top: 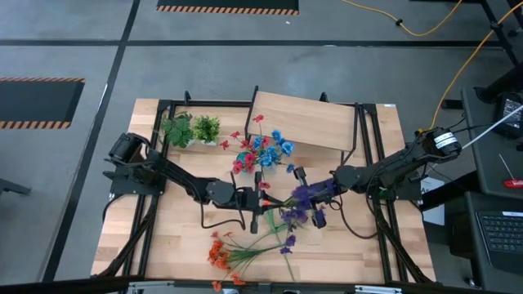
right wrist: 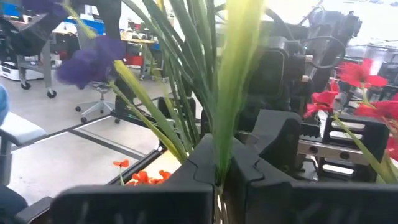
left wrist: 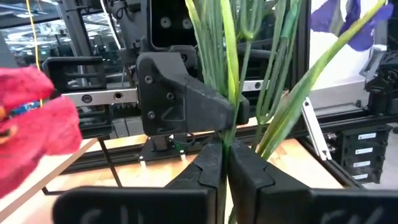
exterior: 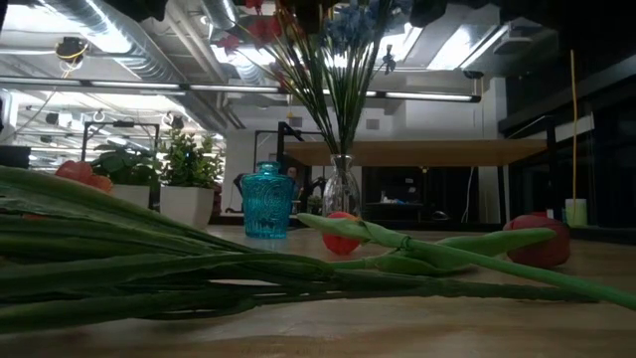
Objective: Pick and place flowers into a vace then onto a shelf
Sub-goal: Put the purple flowers into the transparent vase
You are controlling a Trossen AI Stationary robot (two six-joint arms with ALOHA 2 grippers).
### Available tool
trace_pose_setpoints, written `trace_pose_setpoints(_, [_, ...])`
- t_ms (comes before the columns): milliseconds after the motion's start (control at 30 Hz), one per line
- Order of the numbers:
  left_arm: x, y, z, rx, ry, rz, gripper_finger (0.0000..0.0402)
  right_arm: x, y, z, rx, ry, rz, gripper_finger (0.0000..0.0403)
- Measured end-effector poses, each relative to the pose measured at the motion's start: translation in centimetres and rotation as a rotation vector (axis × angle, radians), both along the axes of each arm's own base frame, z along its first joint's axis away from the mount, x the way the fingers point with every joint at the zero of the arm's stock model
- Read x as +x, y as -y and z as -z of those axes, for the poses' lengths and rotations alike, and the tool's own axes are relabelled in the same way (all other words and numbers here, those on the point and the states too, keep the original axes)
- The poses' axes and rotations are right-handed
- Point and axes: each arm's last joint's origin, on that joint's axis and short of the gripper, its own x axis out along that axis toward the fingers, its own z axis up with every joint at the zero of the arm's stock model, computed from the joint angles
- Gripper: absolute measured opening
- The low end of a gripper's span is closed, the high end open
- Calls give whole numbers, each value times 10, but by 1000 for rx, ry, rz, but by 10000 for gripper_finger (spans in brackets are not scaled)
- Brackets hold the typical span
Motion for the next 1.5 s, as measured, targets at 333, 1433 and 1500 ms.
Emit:
trace_pose_setpoints(333, [-20,28,-11,46,-38,-42,97,-8,3,-7,-8,-43,-19,4])
trace_pose_setpoints(1433, [-76,60,8,96,-471,-148,1,-40,84,10,19,135,390,4])
trace_pose_setpoints(1500, [-76,60,8,97,-471,-149,3,-41,91,9,25,148,409,4])
